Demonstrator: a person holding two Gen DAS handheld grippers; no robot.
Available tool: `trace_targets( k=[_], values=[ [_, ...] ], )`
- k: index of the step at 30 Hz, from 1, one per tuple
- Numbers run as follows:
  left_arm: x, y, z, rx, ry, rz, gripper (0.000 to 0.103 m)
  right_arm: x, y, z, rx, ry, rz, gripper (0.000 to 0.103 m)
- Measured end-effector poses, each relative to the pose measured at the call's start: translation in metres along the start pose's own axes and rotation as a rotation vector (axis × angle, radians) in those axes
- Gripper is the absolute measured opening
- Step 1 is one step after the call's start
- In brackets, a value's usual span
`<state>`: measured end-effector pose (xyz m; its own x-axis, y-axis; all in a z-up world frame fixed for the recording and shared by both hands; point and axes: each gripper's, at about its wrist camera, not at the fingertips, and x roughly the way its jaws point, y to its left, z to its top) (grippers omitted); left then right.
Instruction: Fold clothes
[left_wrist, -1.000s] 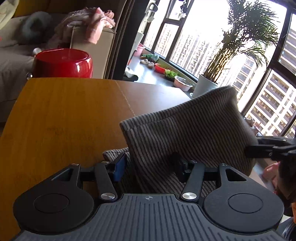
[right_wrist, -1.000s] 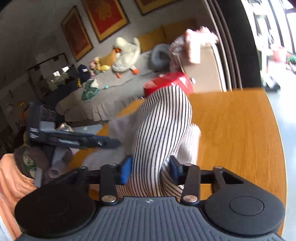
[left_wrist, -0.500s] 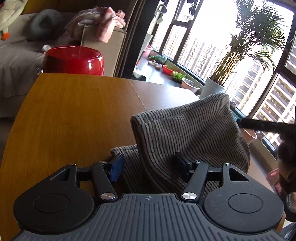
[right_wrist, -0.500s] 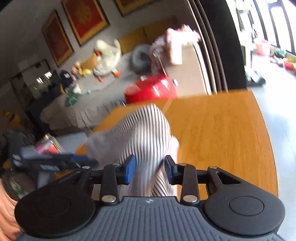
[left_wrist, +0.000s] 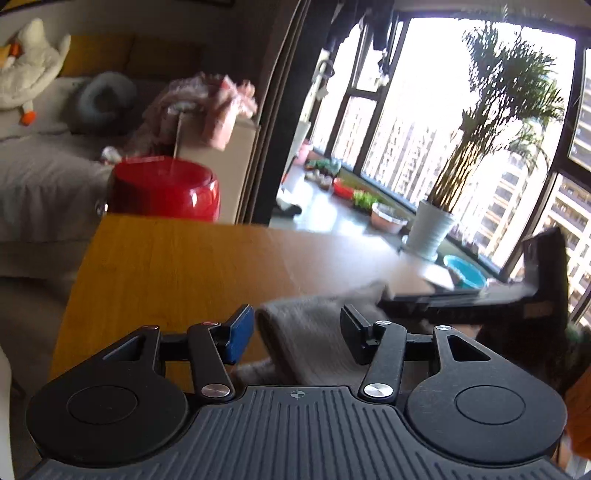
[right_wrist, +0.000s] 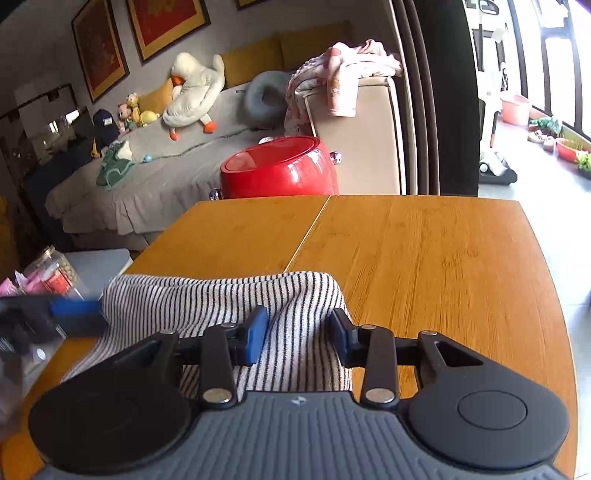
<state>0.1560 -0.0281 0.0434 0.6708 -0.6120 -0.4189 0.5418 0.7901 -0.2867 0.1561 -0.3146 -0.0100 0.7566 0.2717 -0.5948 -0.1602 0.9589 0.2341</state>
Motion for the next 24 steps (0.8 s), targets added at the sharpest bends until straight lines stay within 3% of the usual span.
trace_targets(
  k=[4,9,14,18,20,22,24],
  values=[
    [0.015,-0.021,0.009,0.053,0.019,-0.078,0.057,-0.003,0.001,-0.003,-0.004,-0.003,-0.004,0.038],
    [0.072,-0.024,-0.021,0.122,0.169,-0.040,0.049,-0.012,0.006,-0.003,-0.046,-0.015,-0.013,0.039],
    [0.072,-0.023,-0.023,0.143,0.180,-0.040,0.050,-0.058,0.007,-0.013,-0.060,-0.040,0.028,0.040],
    [0.071,-0.020,-0.025,0.124,0.173,-0.043,0.051,-0.099,0.011,-0.036,-0.022,-0.025,0.129,0.041],
    [0.071,-0.018,-0.025,0.111,0.169,-0.040,0.051,-0.108,0.014,-0.047,0.039,0.013,0.253,0.041],
    [0.071,-0.018,-0.025,0.101,0.170,-0.037,0.051,-0.100,0.015,-0.059,0.151,0.085,0.384,0.041],
    [0.070,-0.018,-0.023,0.094,0.176,-0.037,0.051,-0.082,0.015,-0.068,0.232,0.144,0.389,0.041]
  ],
)
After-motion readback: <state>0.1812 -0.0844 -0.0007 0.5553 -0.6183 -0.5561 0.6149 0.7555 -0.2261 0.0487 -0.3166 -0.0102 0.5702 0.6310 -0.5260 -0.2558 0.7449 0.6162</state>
